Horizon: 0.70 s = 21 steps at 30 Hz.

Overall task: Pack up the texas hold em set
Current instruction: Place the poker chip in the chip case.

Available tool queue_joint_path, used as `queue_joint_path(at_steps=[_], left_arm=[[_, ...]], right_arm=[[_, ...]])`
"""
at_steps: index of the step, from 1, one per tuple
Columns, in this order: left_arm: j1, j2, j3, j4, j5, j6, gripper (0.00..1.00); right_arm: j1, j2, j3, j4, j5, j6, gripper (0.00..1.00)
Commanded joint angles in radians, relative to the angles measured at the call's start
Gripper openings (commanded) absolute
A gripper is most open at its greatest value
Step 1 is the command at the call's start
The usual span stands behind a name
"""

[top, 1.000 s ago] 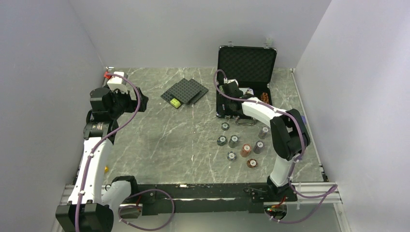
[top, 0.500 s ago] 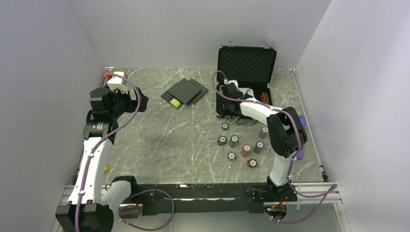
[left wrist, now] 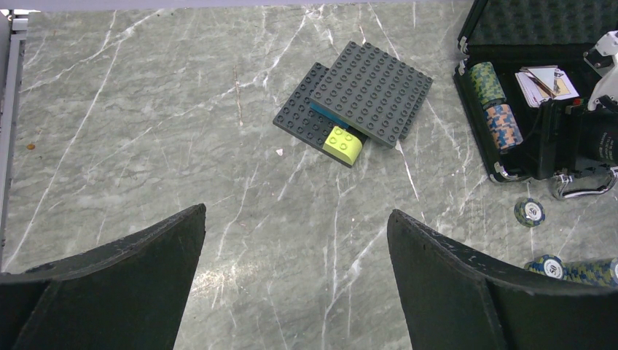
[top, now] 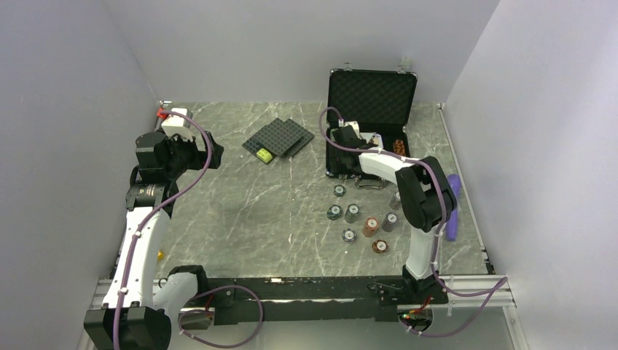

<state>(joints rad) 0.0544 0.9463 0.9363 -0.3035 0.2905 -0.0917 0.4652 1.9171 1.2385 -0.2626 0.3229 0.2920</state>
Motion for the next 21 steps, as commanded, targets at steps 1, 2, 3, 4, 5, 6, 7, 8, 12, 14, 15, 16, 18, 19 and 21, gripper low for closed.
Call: queue_joint_path(at_steps=[1,2,3,4,5,6,7,8,12,14,15,16,18,19,21], left_arm=[[-0.004,-0.004,0.004,0.029,0.012,-0.005,0.98],[-0.004,-0.005,0.004,0.029,0.012,-0.005,0.98],[-0.005,-0.004,0.004,0.029,0.012,-0.005,0.98],[-0.004,-0.004,0.004,0.029,0.012,-0.005,0.98],[-0.004,-0.003,0.004,0.029,0.012,-0.005,0.98],[-0.004,-0.003,0.003,0.029,0.012,-0.005,0.98],[-0.004,-0.003,0.003,0.029,0.012,-0.005,0.98],[-0.004,-0.002,0.003,0.029,0.012,-0.005,0.98],[-0.005,-0.001,0.002,0.03,0.013,-0.005,0.98],[-0.004,-0.001,0.003,0.029,0.014,-0.005,0.98],[-0.004,0.0,0.001,0.03,0.013,-0.005,0.98],[-0.004,0.0,0.002,0.03,0.013,-0.005,0.98],[-0.004,0.0,0.004,0.03,0.014,-0.006,0.98],[-0.005,0.0,0.004,0.03,0.016,-0.006,0.98],[-0.004,0.0,0.004,0.03,0.016,-0.006,0.98]], right_arm=[[-0.025,0.029,0.058,0.044,0.036,0.005,0.77],[-0.027,0.034,0.063,0.045,0.035,0.002,0.76],[-0.029,0.038,0.068,0.047,0.034,-0.002,0.76],[-0.031,0.042,0.073,0.048,0.033,-0.005,0.77],[-0.033,0.046,0.079,0.049,0.033,-0.007,0.76],[-0.037,0.051,0.084,0.049,0.032,-0.009,0.77],[-0.039,0.056,0.09,0.048,0.031,-0.012,0.77],[-0.042,0.06,0.095,0.049,0.03,-0.013,0.77],[-0.05,0.068,0.103,0.048,0.024,-0.019,0.77],[-0.05,0.064,0.102,0.047,0.018,-0.023,0.77],[-0.051,0.062,0.1,0.047,0.011,-0.027,0.77],[-0.05,0.058,0.096,0.048,0.001,-0.033,0.77],[-0.049,0.047,0.093,0.045,-0.025,-0.049,0.79],[-0.049,0.037,0.09,0.044,-0.042,-0.057,0.8],[-0.05,0.01,0.078,0.046,-0.088,-0.068,0.83]])
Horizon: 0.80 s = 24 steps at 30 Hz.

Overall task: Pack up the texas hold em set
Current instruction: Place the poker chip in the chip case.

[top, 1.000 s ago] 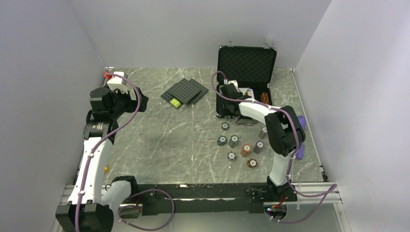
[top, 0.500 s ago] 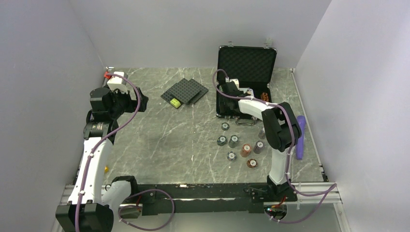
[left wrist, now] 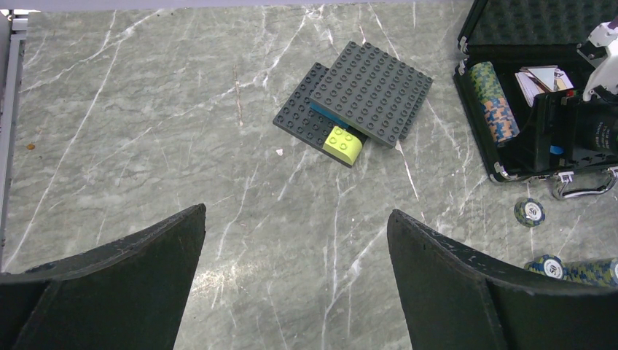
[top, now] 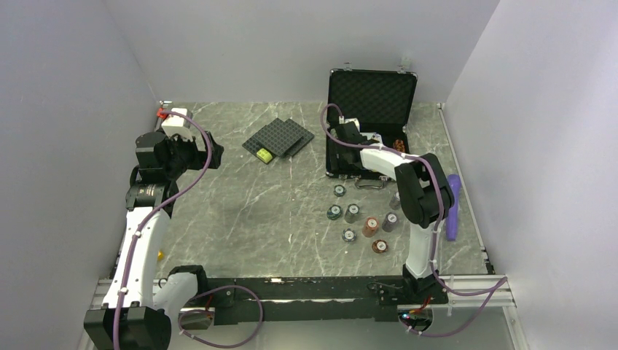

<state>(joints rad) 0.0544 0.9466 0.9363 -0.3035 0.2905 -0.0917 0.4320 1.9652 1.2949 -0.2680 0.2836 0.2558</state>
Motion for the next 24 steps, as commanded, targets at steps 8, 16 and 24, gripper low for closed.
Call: queue_joint_path(at_steps=[8,16,24], left_arm=[[-0.005,-0.003,0.005,0.026,0.007,-0.006,0.98],[-0.006,-0.005,0.003,0.02,-0.014,-0.012,0.98],[-0.006,-0.022,-0.002,0.022,-0.033,-0.014,0.98]], right_arm=[[-0.012,-0.216,-0.031,0.027,-0.177,-0.062,0.92],[0.037,-0.464,-0.168,-0.15,-0.171,-0.013,0.89],[0.166,-0.783,-0.422,-0.288,-0.213,0.116,0.84]])
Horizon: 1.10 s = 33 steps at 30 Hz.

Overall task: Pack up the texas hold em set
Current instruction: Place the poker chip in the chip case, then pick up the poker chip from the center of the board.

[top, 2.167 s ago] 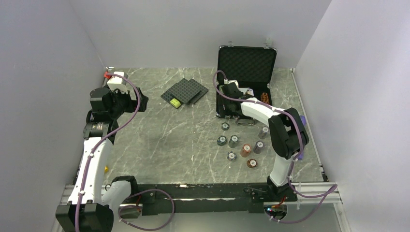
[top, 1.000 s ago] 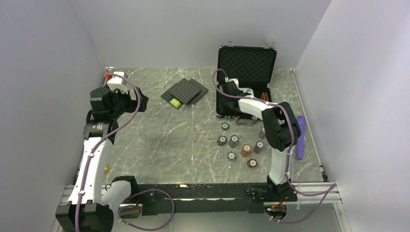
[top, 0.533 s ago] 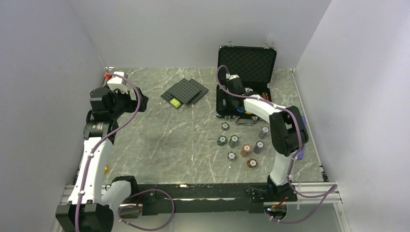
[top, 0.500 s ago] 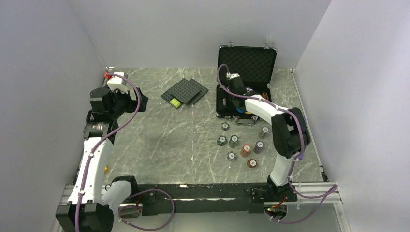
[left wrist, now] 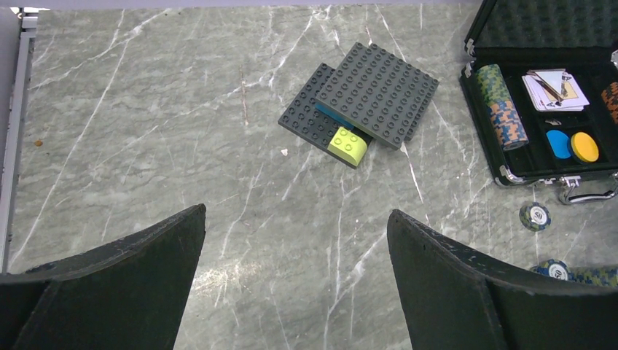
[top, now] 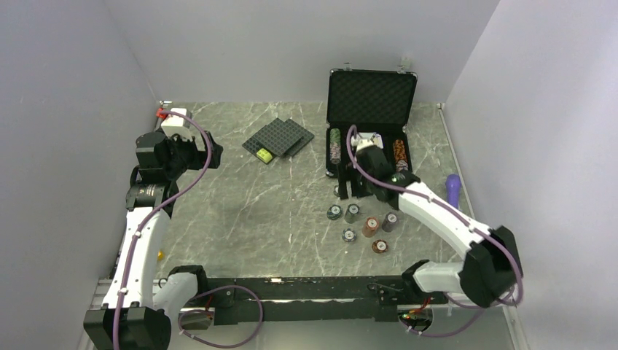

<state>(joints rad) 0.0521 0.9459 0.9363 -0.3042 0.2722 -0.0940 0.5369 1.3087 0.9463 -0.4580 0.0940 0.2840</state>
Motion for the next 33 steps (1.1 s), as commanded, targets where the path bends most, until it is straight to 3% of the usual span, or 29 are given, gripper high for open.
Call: queue_joint_path(at_steps=[1,9,22,33], left_arm=[[-0.003,-0.02,-0.002,0.023,-0.013,-0.012,0.98],[-0.005,-0.016,-0.006,0.024,-0.015,-0.01,0.98],[-0.008,-0.015,-0.004,0.021,-0.021,-0.007,0.98],[-0.008,-0.016,-0.004,0.021,-0.019,-0.007,0.98]], right_arm=[[0.073,-0.152,-0.103,-0.102,-0.027,0.106,0.84],[0.119,-0.202,-0.208,-0.078,0.063,0.184,0.83],[0.164,-0.138,-0.26,0.045,0.2,0.204,0.66],[0.168,-0.048,-0.263,0.1,0.205,0.201,0.53]])
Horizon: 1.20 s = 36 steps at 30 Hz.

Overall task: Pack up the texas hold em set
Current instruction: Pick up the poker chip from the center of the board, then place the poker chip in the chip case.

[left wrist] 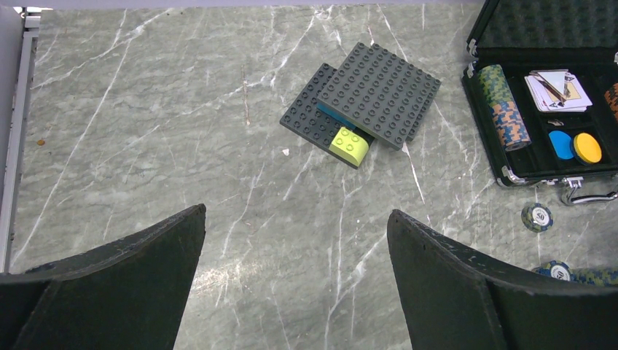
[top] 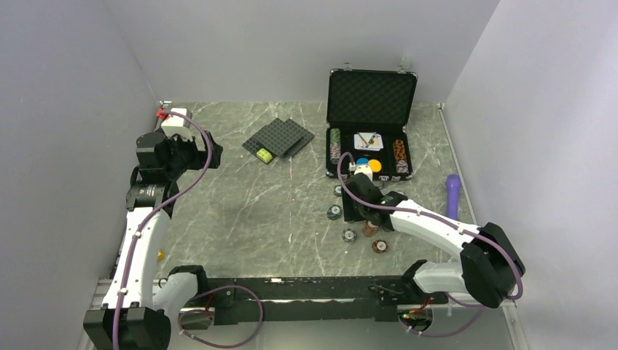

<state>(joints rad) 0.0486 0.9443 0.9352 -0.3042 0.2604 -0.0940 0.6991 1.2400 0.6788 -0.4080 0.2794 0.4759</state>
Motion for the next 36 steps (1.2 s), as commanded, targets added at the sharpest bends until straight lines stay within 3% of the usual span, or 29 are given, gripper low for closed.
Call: queue_joint_path(at_steps=[1,5,10,20,25,28,36], left_arm=[[-0.005,-0.015,-0.003,0.02,-0.008,-0.007,0.98],[-0.004,-0.016,-0.003,0.022,-0.007,-0.007,0.98],[-0.005,-0.016,-0.004,0.021,-0.007,-0.007,0.98],[-0.004,-0.019,-0.003,0.023,-0.003,-0.008,0.98],[-0.005,-0.021,-0.002,0.024,-0.003,-0.007,0.98],[-0.005,-0.022,-0.001,0.022,-0.003,-0.006,0.98],[-0.006,-0.024,0.003,0.022,-0.002,-0.004,0.98]], right_arm=[[0.007,0.024,0.003,0.056,0.019,0.009,0.52],[0.006,0.032,0.004,0.073,0.02,0.006,0.36],[0.007,0.02,0.06,0.019,0.056,-0.015,0.0],[-0.033,0.002,0.288,-0.077,0.138,-0.157,0.0],[-0.167,0.128,0.437,-0.061,0.038,-0.233,0.0],[-0.251,0.238,0.527,-0.047,-0.104,-0.266,0.0],[-0.289,0.493,0.742,-0.113,-0.167,-0.332,0.0]])
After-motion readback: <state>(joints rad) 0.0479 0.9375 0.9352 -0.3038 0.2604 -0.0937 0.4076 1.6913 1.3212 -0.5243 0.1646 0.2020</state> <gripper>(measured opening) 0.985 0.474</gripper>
